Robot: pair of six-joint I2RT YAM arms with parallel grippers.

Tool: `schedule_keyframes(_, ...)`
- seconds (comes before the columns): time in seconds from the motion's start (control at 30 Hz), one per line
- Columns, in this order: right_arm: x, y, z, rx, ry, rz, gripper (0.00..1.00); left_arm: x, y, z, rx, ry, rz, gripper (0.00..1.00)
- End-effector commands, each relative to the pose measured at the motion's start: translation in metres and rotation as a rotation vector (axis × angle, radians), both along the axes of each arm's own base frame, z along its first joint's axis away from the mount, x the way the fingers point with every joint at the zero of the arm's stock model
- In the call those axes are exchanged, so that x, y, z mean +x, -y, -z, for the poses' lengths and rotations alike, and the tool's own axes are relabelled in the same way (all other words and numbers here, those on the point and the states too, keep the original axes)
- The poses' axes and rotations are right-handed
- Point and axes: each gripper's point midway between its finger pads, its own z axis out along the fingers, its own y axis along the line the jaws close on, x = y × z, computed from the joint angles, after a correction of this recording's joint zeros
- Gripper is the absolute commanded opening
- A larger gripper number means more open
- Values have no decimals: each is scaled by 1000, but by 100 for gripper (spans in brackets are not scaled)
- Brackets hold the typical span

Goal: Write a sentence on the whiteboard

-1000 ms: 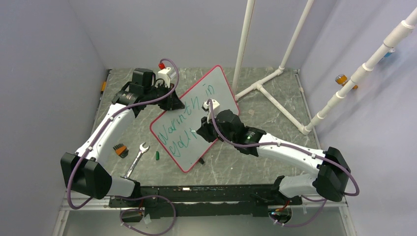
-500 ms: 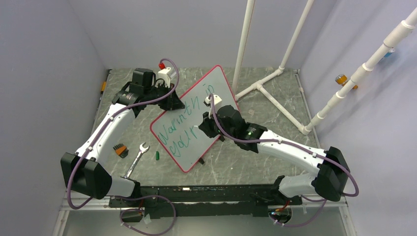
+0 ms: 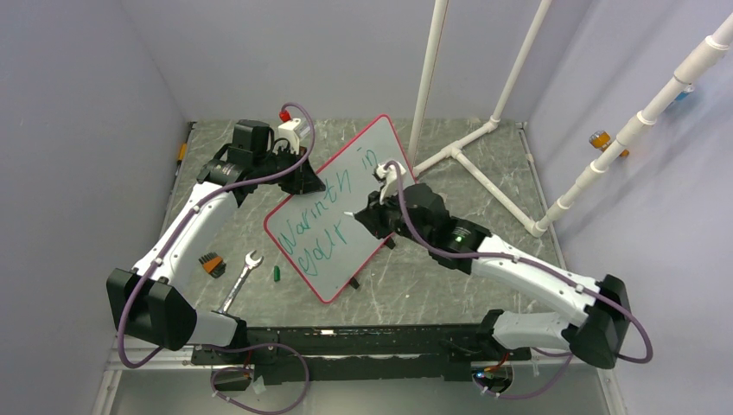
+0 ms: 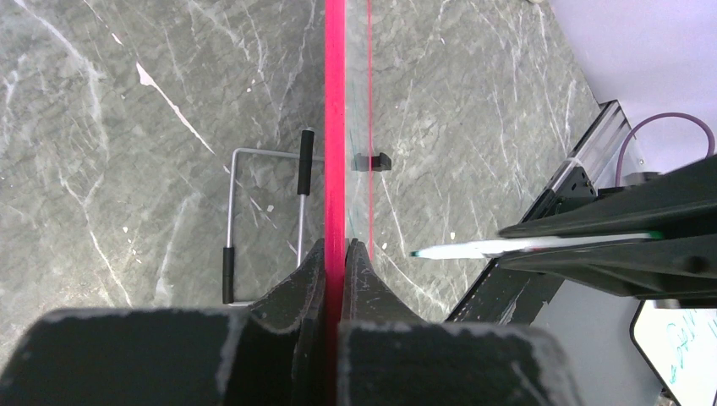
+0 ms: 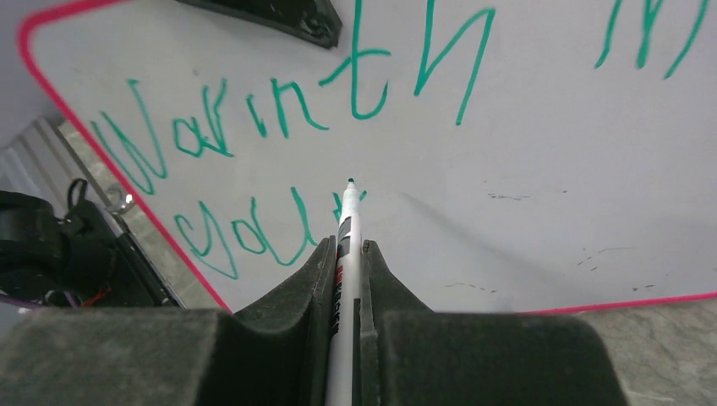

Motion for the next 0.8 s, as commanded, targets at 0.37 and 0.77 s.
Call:
schedule_keyframes(0.37, -3, 44, -12, 45, 78, 42, 0, 1, 2, 31, 148, 68, 103, 0)
schedule_keyframes(0.77, -15, 64, -3, 46, 109, 24, 0, -11, 20, 48, 187, 33, 192, 0)
